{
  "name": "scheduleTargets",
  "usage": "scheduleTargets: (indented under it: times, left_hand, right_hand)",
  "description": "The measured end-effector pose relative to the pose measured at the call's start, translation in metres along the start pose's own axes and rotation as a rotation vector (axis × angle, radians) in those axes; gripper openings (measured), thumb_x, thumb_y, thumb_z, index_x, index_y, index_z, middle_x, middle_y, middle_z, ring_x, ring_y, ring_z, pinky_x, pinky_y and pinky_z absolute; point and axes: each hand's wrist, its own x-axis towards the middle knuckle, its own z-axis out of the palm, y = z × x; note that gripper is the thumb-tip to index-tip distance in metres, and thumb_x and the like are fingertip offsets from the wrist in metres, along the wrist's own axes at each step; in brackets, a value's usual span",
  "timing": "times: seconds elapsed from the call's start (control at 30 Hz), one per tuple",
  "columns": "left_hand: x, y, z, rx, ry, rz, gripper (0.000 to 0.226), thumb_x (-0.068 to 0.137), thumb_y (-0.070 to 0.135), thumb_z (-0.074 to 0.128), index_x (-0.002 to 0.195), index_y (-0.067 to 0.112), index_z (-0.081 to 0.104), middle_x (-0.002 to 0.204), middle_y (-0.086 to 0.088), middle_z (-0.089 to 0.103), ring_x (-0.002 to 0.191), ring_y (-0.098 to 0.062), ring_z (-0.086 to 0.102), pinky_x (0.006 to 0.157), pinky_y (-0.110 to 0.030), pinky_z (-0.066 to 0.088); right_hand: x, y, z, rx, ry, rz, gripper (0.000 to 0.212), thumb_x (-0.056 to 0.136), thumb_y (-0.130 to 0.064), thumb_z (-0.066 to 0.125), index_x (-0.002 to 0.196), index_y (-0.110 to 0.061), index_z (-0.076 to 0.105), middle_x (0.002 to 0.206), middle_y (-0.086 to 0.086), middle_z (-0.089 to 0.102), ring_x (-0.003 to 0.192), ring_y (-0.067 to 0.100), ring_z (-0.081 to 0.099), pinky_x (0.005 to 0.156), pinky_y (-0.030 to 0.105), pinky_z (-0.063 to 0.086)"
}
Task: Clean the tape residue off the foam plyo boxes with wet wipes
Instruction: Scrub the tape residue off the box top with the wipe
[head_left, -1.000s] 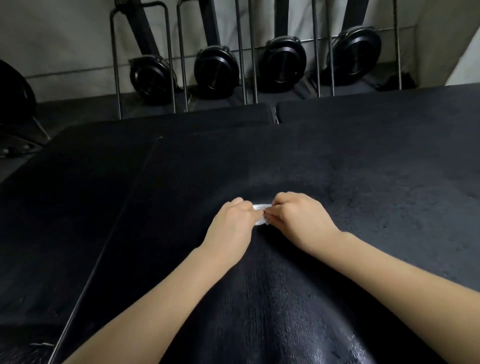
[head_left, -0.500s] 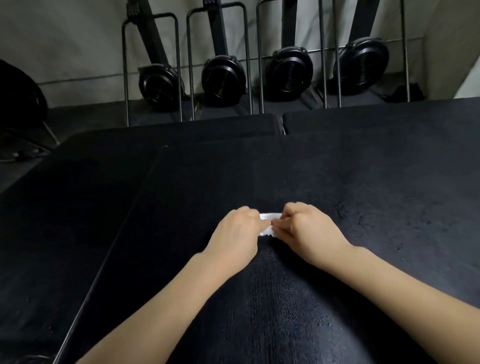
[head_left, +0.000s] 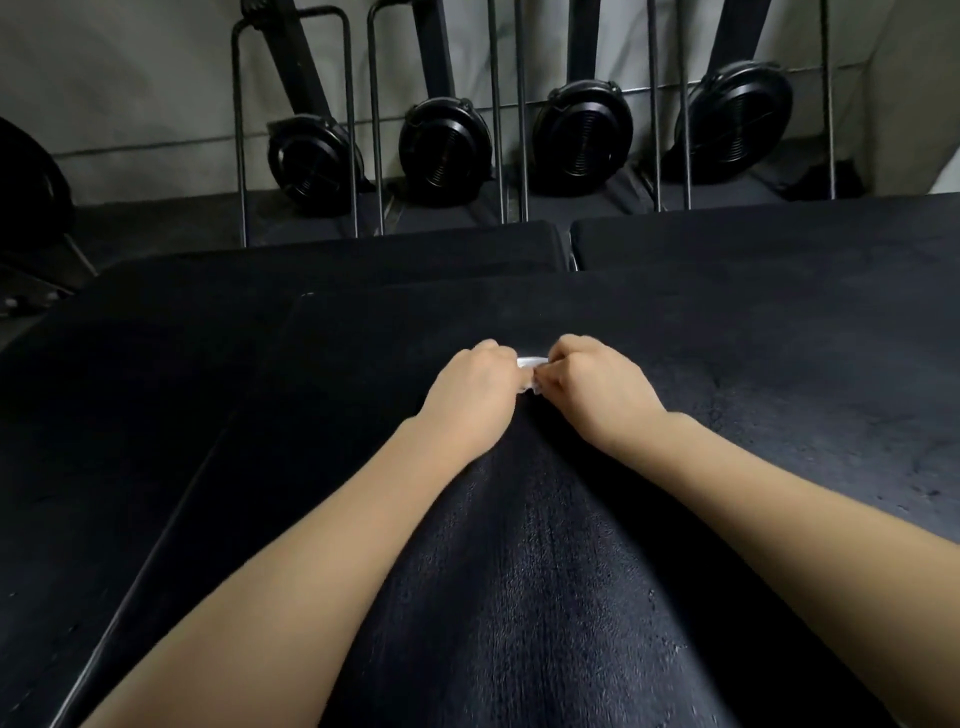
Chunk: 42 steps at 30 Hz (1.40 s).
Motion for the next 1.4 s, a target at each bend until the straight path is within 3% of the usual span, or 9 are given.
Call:
scheduleTargets:
  times: [0.13, 0.23, 0.47, 0.73, 0.9, 1.0, 1.13, 1.23, 1.4]
  left_hand:
    - [0.021, -0.004, 0.004, -0.007, -0.113, -0.094, 0.028, 0.078, 0.0, 0.046, 0.085, 0.026, 0.052, 0.082, 0.002, 0.034, 0.075, -0.021, 0.047, 0.055, -0.03, 0.03]
    - [0.01, 0.0, 0.01, -0.054, -0.14, -0.177, 0.02, 0.076, 0.004, 0.05, 0.082, 0.023, 0.05, 0.084, 0.002, 0.039, 0.07, -0.019, 0.047, 0.051, -0.03, 0.027]
    - [-0.041, 0.016, -0.002, 0.008, 0.044, 0.115, 0.04, 0.083, -0.002, 0.043, 0.103, 0.028, 0.059, 0.083, 0.007, 0.043, 0.085, -0.016, 0.04, 0.082, -0.033, 0.041]
    - [0.037, -0.027, 0.009, 0.018, 0.085, 0.079, 0.059, 0.082, -0.006, 0.045, 0.121, 0.034, 0.065, 0.094, 0.001, 0.059, 0.091, -0.019, 0.048, 0.081, -0.033, 0.041]
    - [0.093, -0.048, 0.017, -0.028, 0.046, -0.109, 0.04, 0.079, -0.003, 0.046, 0.1, 0.022, 0.068, 0.087, -0.003, 0.05, 0.083, -0.023, 0.051, 0.065, -0.029, 0.032]
    - [0.098, -0.049, 0.016, -0.036, 0.04, -0.133, 0.038, 0.078, -0.002, 0.046, 0.096, 0.023, 0.068, 0.081, -0.001, 0.048, 0.077, -0.022, 0.047, 0.062, -0.03, 0.03]
    - [0.078, -0.04, 0.016, -0.052, 0.051, -0.117, 0.021, 0.073, -0.002, 0.043, 0.073, 0.019, 0.047, 0.071, 0.003, 0.033, 0.072, -0.022, 0.043, 0.049, -0.027, 0.016]
    - [0.053, -0.032, 0.015, -0.011, 0.053, -0.071, 0.033, 0.078, -0.002, 0.044, 0.087, 0.024, 0.061, 0.075, 0.004, 0.04, 0.071, -0.019, 0.043, 0.054, -0.026, 0.019]
    - [0.041, -0.032, 0.013, 0.035, 0.082, 0.073, 0.053, 0.082, -0.004, 0.042, 0.116, 0.032, 0.062, 0.092, 0.004, 0.057, 0.089, -0.017, 0.045, 0.076, -0.03, 0.035]
  right_hand:
    - [0.006, 0.002, 0.001, 0.002, -0.021, 0.034, 0.027, 0.096, -0.036, 0.054, 0.094, -0.014, 0.07, 0.098, -0.001, 0.055, 0.091, 0.023, 0.054, 0.064, 0.03, 0.037]
    - [-0.015, -0.003, -0.014, -0.005, -0.042, -0.047, 0.032, 0.097, -0.04, 0.056, 0.091, -0.014, 0.074, 0.092, -0.002, 0.054, 0.086, 0.024, 0.054, 0.069, 0.034, 0.044]
    - [-0.057, -0.007, -0.027, -0.008, 0.006, -0.238, 0.027, 0.099, -0.034, 0.06, 0.09, -0.018, 0.079, 0.086, -0.005, 0.054, 0.08, 0.021, 0.054, 0.064, 0.035, 0.048]
    - [0.035, 0.014, -0.01, -0.032, -0.041, -0.143, 0.029, 0.1, -0.034, 0.053, 0.099, -0.012, 0.073, 0.097, -0.002, 0.055, 0.09, 0.025, 0.056, 0.067, 0.034, 0.044]
    - [0.099, 0.032, 0.009, 0.037, -0.033, 0.014, 0.041, 0.086, -0.045, 0.042, 0.092, -0.012, 0.065, 0.088, -0.002, 0.054, 0.08, 0.023, 0.054, 0.055, 0.03, 0.026]
    - [0.109, 0.033, 0.015, 0.042, -0.044, 0.05, 0.031, 0.09, -0.038, 0.049, 0.092, -0.012, 0.066, 0.086, -0.002, 0.054, 0.079, 0.022, 0.054, 0.052, 0.029, 0.025]
    - [0.085, 0.025, 0.0, 0.05, -0.066, -0.014, 0.029, 0.093, -0.037, 0.059, 0.089, -0.011, 0.071, 0.086, -0.001, 0.054, 0.079, 0.022, 0.054, 0.056, 0.03, 0.032]
    - [0.049, 0.02, -0.012, 0.047, -0.043, -0.166, 0.029, 0.097, -0.036, 0.062, 0.089, -0.013, 0.077, 0.088, -0.001, 0.055, 0.081, 0.024, 0.055, 0.067, 0.039, 0.048]
    - [0.036, 0.02, -0.01, 0.034, -0.012, -0.213, 0.029, 0.102, -0.033, 0.056, 0.098, -0.013, 0.078, 0.095, -0.002, 0.057, 0.085, 0.026, 0.056, 0.07, 0.039, 0.05]
